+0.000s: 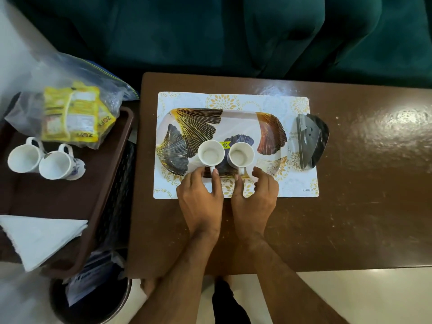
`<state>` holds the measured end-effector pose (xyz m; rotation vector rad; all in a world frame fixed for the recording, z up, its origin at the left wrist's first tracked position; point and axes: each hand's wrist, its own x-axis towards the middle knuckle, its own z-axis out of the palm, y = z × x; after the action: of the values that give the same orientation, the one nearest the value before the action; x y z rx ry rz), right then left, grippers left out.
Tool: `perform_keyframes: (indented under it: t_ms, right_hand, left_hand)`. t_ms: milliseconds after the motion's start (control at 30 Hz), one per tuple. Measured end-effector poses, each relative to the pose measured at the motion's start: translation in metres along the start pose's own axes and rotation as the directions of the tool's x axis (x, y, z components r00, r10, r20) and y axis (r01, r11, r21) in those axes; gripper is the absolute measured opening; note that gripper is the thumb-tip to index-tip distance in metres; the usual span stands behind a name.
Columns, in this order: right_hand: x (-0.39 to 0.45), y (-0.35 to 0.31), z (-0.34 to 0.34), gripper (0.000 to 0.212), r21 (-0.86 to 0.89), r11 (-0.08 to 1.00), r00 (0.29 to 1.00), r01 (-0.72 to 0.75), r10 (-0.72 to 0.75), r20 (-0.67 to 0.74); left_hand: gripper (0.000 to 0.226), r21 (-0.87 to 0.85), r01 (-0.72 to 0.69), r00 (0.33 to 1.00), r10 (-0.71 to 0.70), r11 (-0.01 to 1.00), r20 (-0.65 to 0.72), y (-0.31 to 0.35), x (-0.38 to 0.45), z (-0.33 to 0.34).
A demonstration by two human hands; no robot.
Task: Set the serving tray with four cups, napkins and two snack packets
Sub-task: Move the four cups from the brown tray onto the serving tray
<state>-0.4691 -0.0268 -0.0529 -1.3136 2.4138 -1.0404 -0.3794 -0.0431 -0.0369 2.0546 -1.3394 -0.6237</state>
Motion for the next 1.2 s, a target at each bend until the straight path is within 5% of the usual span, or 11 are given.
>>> perform_keyframes:
  t_ms: [200,900,1200]
  right_hand:
    - [-0.015,-0.029,0.004,0.03,0.084,0.991,0.994,0.109,-0.108,-0.014]
    - [-0.126,-0.217,0.114,0.02,0.231,0.917,0.883,0.325,-0.382,0.273]
    - [-0.118,-0.267,0.162,0.036,0.189,0.899,0.782,0.395,-0.437,0.445]
  left_hand:
    - [0.039,-0.01,-0.009,0.999,0.008,1.0,-0.042,-0.01,0.001,-0.022]
    - [0.024,0.004,0.005,0.965,-0.004,1.0,-0.263,-0.15,0.093,-0.205]
    - [0.03,0.131,-0.126,0.974,0.148,0.983,-0.171,-0.187,0.169,-0.249]
